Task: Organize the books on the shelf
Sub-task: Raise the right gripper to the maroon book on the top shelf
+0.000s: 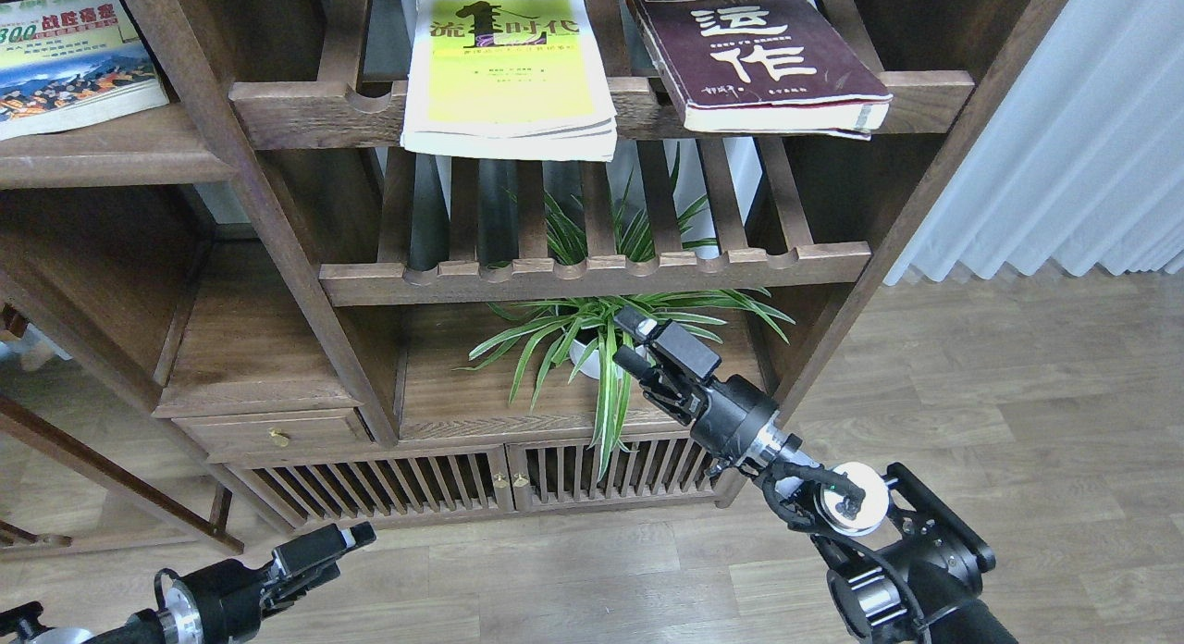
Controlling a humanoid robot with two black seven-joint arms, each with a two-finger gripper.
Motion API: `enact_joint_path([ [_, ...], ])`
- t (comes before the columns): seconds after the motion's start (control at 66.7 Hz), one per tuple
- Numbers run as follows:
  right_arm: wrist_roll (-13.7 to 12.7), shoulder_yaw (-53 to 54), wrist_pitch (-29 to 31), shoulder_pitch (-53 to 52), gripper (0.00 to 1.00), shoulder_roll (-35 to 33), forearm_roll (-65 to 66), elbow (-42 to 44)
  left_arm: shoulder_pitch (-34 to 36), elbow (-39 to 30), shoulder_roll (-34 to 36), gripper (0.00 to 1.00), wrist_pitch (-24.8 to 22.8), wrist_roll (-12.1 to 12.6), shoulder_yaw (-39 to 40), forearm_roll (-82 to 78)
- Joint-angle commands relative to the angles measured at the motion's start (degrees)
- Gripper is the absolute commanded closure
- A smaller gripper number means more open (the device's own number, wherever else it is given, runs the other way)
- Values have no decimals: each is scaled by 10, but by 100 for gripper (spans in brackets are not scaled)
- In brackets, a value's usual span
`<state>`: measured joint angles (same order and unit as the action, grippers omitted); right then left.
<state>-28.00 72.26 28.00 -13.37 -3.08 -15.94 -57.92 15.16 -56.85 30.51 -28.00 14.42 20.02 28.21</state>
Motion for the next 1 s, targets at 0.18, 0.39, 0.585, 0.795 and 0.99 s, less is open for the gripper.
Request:
enact_joint_path([
  [0.18,0,55,0,4,1,-38,-1,-57,-6,3,-1,1,0,0,1,-2],
  [0.39,2,73,0,4,1,-51,-1,-103,-8,33,-1,1,0,0,0,-2],
  [0.585,9,90,0,-11,1,-68,-3,-118,-11,59,-1,1,0,-1,0,-3],
  [0.795,10,92,0,-37,1,-75,-3,-120,-11,60,-2,1,0,-1,0,-3],
  [0.99,10,106,-36,-68,1,-75,-2,-120,-11,60,-4,1,0,-1,-1,-3],
])
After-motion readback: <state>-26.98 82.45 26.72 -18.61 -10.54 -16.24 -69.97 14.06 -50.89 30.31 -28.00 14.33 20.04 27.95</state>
